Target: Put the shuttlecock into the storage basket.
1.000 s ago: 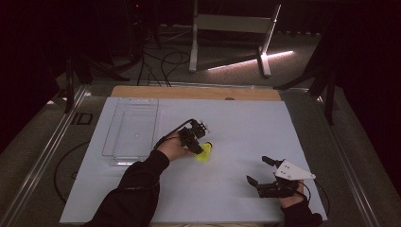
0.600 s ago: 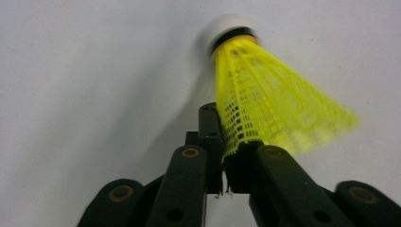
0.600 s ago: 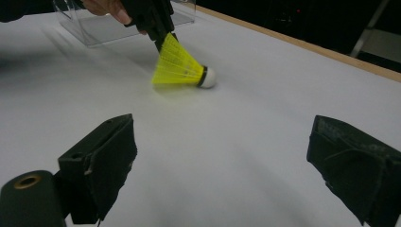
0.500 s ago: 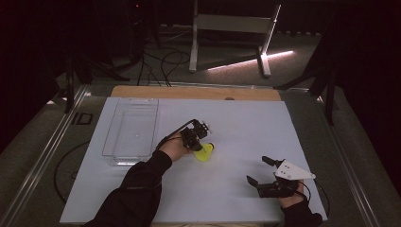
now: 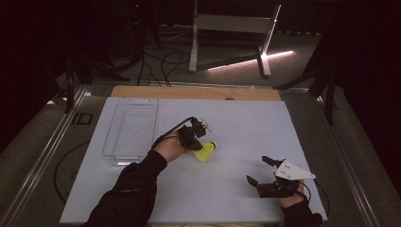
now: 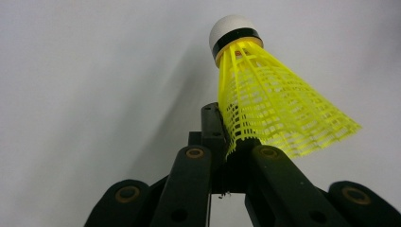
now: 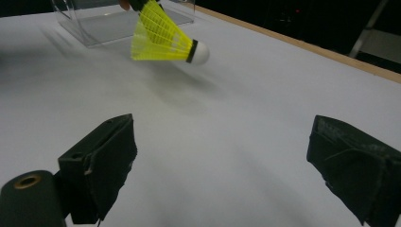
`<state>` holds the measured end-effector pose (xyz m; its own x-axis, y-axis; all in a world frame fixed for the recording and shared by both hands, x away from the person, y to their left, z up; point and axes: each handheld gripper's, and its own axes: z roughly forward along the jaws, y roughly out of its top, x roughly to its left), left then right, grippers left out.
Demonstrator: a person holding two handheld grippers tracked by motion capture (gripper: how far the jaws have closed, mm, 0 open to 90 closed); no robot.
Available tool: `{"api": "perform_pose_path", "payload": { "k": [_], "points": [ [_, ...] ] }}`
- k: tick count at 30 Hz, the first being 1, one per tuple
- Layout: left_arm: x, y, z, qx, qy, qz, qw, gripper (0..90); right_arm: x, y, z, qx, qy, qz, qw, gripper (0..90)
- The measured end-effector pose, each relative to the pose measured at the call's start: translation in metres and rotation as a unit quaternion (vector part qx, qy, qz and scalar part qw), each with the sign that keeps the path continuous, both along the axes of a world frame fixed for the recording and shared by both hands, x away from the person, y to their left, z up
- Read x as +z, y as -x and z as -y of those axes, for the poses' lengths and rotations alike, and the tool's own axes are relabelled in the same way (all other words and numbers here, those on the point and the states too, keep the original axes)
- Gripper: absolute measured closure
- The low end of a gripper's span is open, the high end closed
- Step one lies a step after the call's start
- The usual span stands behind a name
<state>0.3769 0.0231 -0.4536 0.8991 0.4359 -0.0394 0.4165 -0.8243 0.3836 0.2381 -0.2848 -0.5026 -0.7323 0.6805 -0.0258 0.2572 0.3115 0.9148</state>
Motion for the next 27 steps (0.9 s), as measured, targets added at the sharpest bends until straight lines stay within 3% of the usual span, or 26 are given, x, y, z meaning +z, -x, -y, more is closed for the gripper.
{"api": "perform_pose_path", "payload": {
  "k": [2,19,23,27],
  "points": [
    [0.006,0.003,-0.003,-0.004,0.011,-0.004,0.9999,90.0,0.000,0.000,0.000,0.000,0.000,0.000,1.0000,8.7],
    [0.050,0.022,-0.030,-0.016,0.034,0.018,0.9991,90.0,-0.001,-0.001,-0.001,0.002,-0.002,0.000,1.0000,8.7],
    [0.058,0.022,-0.039,-0.011,0.045,0.020,0.9987,90.0,-0.001,-0.001,-0.001,0.001,-0.002,-0.001,1.0000,8.7],
    [0.066,0.022,-0.049,-0.004,0.040,0.030,0.9987,90.0,-0.001,-0.001,-0.001,0.001,-0.002,-0.001,1.0000,8.7]
  ]
}}
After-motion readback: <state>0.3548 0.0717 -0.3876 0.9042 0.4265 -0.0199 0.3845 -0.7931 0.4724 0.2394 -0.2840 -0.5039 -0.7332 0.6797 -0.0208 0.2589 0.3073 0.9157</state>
